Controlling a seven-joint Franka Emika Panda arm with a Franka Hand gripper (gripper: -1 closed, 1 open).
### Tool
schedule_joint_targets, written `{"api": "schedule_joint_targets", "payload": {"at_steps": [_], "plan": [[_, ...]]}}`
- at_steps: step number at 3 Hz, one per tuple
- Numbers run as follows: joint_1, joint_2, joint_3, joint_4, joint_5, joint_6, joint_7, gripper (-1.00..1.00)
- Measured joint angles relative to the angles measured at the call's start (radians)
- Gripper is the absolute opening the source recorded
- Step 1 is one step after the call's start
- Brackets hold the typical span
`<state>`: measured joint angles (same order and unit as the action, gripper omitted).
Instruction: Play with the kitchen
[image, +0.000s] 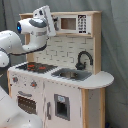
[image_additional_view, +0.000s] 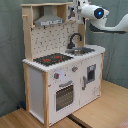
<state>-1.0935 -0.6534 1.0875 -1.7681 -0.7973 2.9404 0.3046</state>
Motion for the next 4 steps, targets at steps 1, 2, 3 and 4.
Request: {"api": "schedule_joint_targets", "payload": {"at_steps": [1,2,3,4], "plan": [[0.079,-0.056,-0.036,-0.018,0.000,-0.014,0.027,-1.00],[0.139,-0.111,-0.078,-0.069,0.000,-0.015,0.036,-1.00],[0.192,-0.163,-0.118,-0.123,0.000,-0.013,0.040,-1.00],[0.250,-0.220,-0.164,-0.185,0.000,-0.012,0.048,-1.00]]}}
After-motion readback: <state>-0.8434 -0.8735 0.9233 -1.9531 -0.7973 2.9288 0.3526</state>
